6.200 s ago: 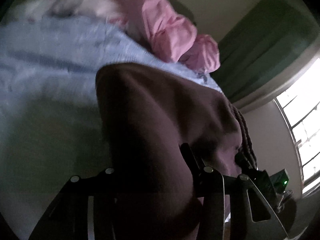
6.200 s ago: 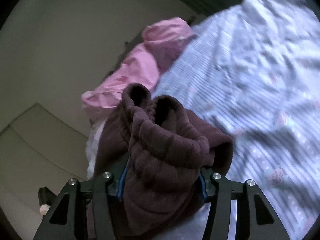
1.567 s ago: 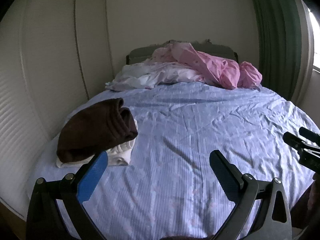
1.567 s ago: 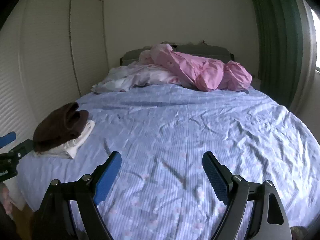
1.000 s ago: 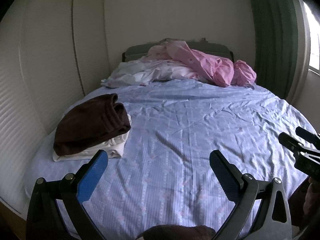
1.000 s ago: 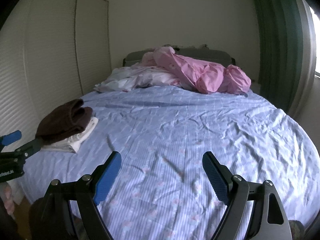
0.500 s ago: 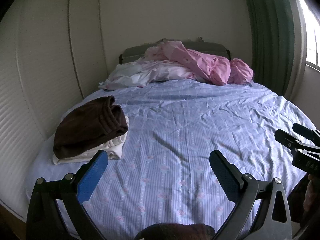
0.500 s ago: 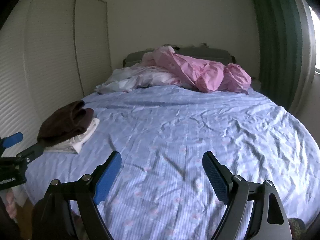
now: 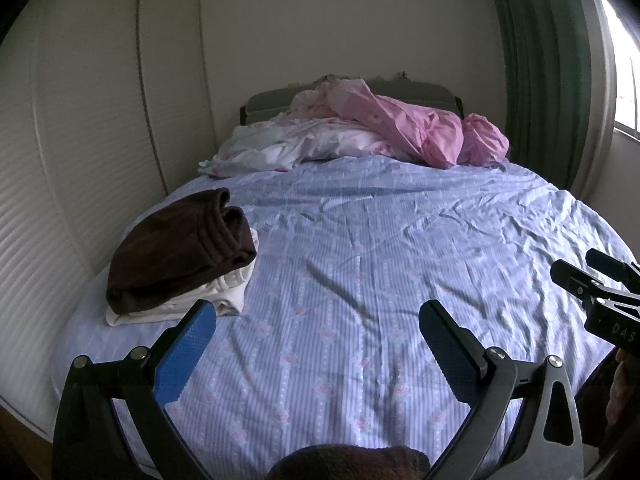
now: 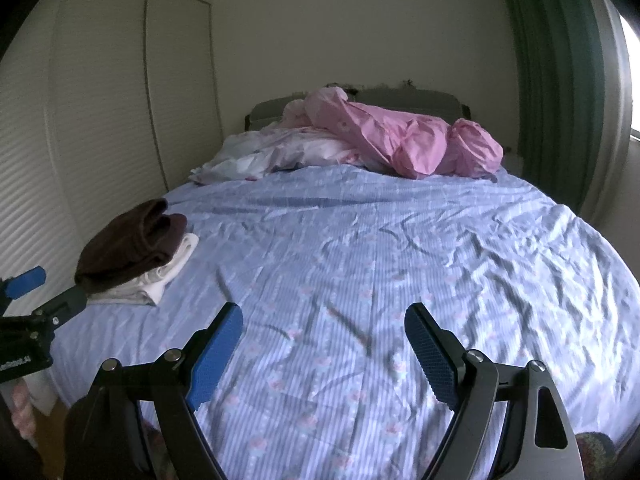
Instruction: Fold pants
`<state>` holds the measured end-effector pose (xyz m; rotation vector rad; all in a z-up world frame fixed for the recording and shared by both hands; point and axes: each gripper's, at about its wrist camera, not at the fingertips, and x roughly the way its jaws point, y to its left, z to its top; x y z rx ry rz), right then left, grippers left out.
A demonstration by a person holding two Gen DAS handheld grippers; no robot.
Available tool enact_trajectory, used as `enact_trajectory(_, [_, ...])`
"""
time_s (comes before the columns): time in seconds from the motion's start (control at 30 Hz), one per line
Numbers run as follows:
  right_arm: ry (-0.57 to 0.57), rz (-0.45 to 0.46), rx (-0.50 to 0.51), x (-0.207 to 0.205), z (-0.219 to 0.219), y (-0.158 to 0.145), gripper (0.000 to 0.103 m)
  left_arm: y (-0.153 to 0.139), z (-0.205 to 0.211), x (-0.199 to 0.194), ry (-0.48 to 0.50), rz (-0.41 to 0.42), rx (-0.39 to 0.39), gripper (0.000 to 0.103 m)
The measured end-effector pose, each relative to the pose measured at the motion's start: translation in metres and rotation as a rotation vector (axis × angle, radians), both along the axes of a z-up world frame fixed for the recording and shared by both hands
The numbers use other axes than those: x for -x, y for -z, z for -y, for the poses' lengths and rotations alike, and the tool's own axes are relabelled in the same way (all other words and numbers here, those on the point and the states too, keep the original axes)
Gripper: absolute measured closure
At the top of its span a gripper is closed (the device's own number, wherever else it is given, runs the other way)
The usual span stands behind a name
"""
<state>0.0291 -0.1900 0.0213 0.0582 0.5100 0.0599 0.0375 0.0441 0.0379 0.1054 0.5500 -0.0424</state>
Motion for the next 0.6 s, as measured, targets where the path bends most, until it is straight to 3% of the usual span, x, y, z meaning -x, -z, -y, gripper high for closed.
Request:
enact_trajectory(0.23, [-0.001, -0.004, -0.006, -0.0006, -0.002, 0.0008, 0.019, 0.0019, -0.001, 0.0015, 0.013, 0.012, 0.018, 0.0])
enact_trajectory(0.6, [-0.001, -0.011, -0.011, -0.0017, -0.0003, 0.0036, 0.019, 0.0017, 0.0068, 0.004, 0.016, 0.042, -0.02, 0.0])
